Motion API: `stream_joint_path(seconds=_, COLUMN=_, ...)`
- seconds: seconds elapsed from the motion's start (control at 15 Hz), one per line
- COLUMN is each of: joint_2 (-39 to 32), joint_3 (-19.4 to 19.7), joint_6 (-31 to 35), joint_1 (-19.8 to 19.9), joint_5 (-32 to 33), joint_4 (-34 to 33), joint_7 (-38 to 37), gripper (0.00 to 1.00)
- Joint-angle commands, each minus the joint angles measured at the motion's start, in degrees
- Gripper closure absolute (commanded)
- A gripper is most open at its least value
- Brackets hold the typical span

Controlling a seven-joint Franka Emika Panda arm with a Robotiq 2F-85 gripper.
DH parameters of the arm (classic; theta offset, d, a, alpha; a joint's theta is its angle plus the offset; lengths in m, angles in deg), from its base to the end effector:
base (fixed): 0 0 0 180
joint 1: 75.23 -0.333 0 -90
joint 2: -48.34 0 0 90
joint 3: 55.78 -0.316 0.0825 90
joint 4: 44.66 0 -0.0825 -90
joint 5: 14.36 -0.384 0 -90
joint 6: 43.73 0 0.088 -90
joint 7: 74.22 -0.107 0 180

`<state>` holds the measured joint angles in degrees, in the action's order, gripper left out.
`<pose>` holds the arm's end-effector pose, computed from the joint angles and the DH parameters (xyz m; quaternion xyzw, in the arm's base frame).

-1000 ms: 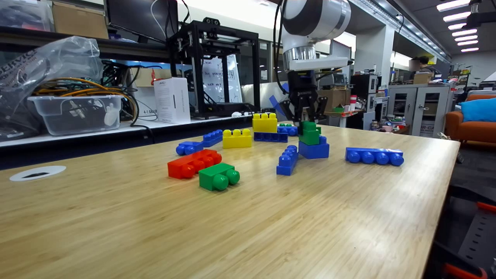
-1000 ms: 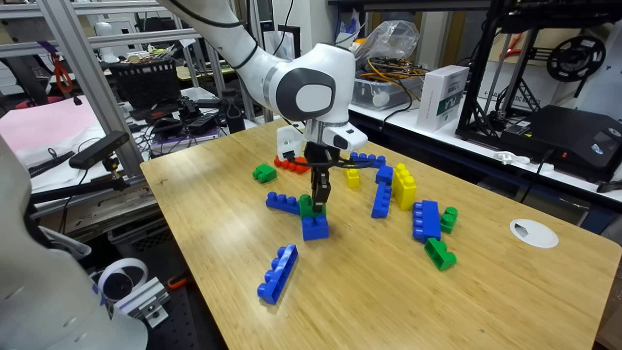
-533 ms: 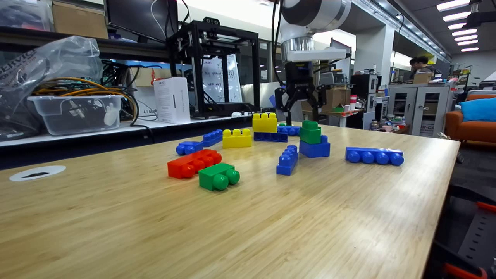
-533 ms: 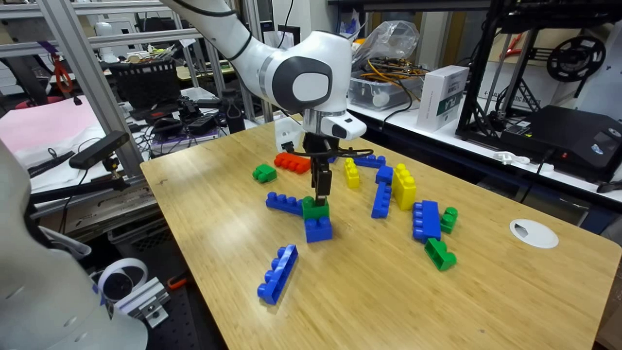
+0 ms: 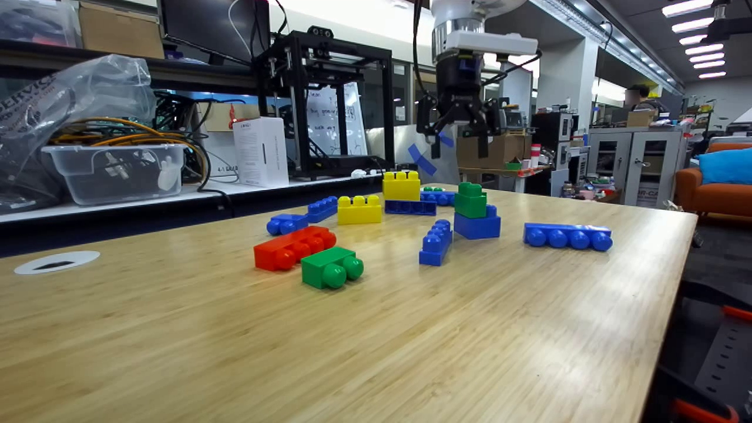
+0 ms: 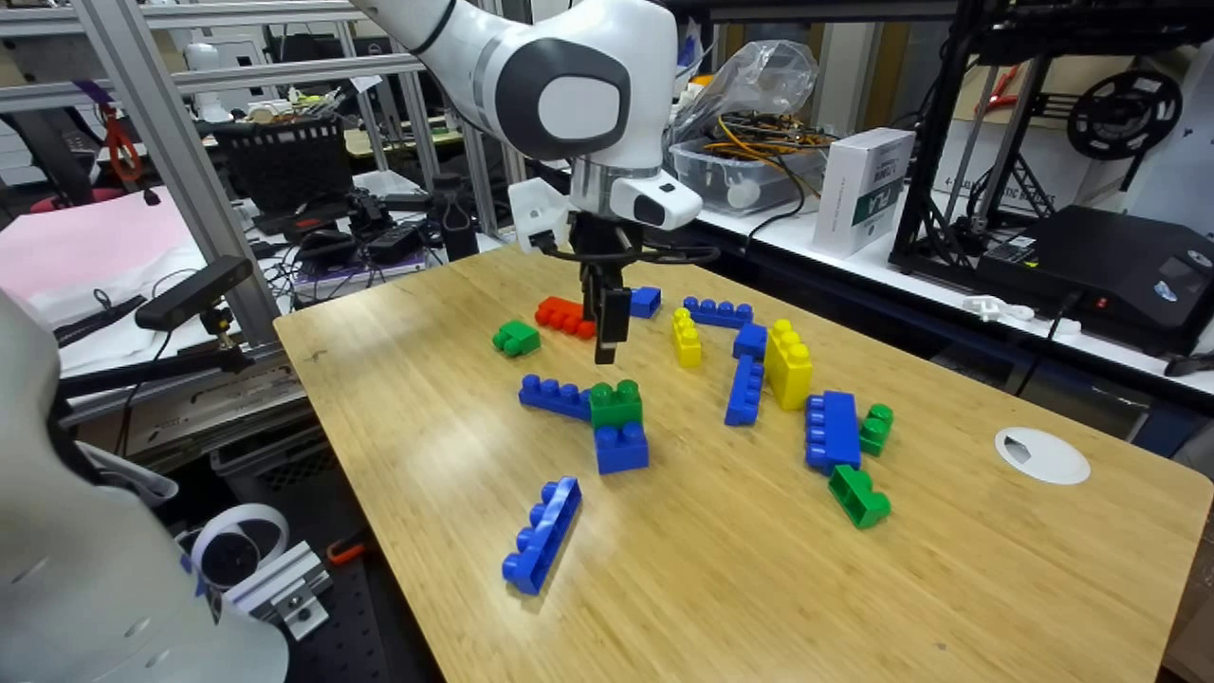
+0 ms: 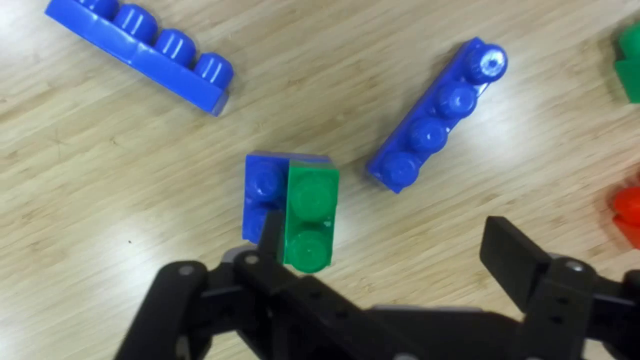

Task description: Stack the green block on the blue one

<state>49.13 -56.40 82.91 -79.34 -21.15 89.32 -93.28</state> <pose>0.4880 0.0443 0.3313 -0.9841 0.1620 0.0651 0.0326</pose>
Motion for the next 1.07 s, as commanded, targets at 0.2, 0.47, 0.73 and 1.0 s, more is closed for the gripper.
stream_joint_path(seconds=0.2, joint_2=14.86, joint_3=-0.66, joint_6=-8.23, joint_1=0.69, joint_5=-0.22, joint_4=6.67, joint_7=10.12, gripper=0.0)
stream_joint_path(seconds=0.47, joint_2=22.33, joint_3=-0.52, joint_6=-11.33, joint_1=0.74, joint_5=1.2, joint_4=9.46, joint_7=14.53, gripper=0.0)
stream_joint_path(seconds=0.73, joint_2=27.16, joint_3=0.11, joint_6=-12.27, joint_1=0.86, joint_5=2.01, joint_4=11.91, joint_7=17.83, gripper=0.0)
stream_joint_path(seconds=1.0, joint_2=27.84, joint_3=0.03, joint_6=-12.25, joint_1=1.0, joint_5=1.49, joint_4=12.02, joint_7=17.02, gripper=0.0)
